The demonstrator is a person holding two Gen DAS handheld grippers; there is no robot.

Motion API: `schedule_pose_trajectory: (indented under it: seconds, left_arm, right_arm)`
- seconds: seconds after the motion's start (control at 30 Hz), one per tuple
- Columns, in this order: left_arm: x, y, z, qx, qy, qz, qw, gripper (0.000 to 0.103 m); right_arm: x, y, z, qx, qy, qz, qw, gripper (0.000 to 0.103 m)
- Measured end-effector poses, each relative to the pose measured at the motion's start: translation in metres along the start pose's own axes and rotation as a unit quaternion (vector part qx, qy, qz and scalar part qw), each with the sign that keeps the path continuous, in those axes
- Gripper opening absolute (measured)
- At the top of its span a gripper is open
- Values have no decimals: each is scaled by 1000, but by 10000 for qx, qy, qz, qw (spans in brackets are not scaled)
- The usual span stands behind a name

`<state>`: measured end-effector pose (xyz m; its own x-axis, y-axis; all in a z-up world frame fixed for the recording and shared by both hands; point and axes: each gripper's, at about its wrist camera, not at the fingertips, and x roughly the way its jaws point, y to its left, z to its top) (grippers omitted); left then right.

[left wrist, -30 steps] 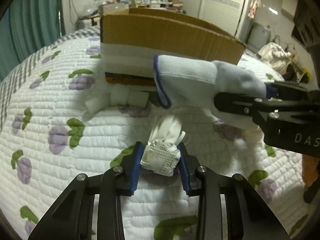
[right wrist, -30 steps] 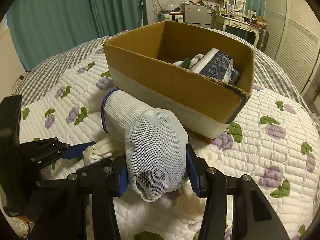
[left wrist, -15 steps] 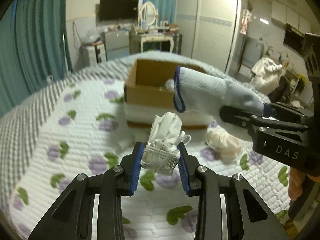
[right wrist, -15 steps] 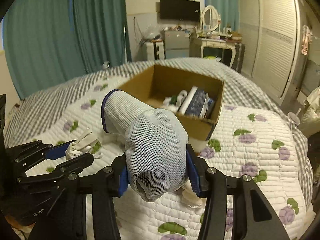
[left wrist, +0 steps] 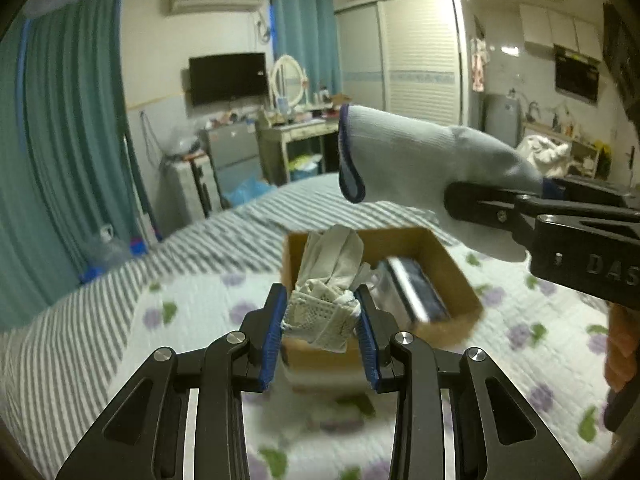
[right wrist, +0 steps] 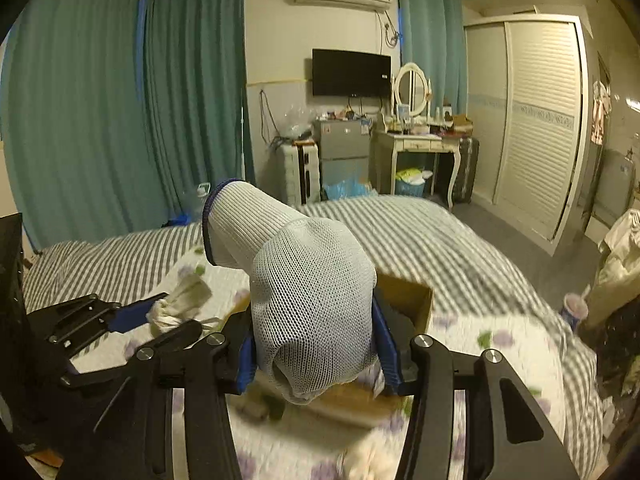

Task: Organize soft objects
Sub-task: 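Lift both held items over the box and release them inside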

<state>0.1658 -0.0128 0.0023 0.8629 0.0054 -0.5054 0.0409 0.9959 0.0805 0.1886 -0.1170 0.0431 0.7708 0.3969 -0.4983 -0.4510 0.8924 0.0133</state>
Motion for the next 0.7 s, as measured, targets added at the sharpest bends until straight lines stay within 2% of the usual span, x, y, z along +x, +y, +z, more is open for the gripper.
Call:
schedule_pose_trajectory:
  seconds: [0.2,0.37,0.57,0.7]
  left_arm:
    - [67,10,16,-77,222,-28,9997,33]
    - [112,12,11,-46,469,12,9989,33]
    - [132,7,3,82,659,-5,9978,33]
    - [130,6,5,-1,669,21,9978,37]
  right_arm:
    - [57,-12,23,-6,108,-16,9999,49]
    - [120,-32,13,229,579,36,9981,49]
    - [163,-47,-7,408,957,99,9945,49]
    - [169,-52,-9,444,1037,168,9935,53]
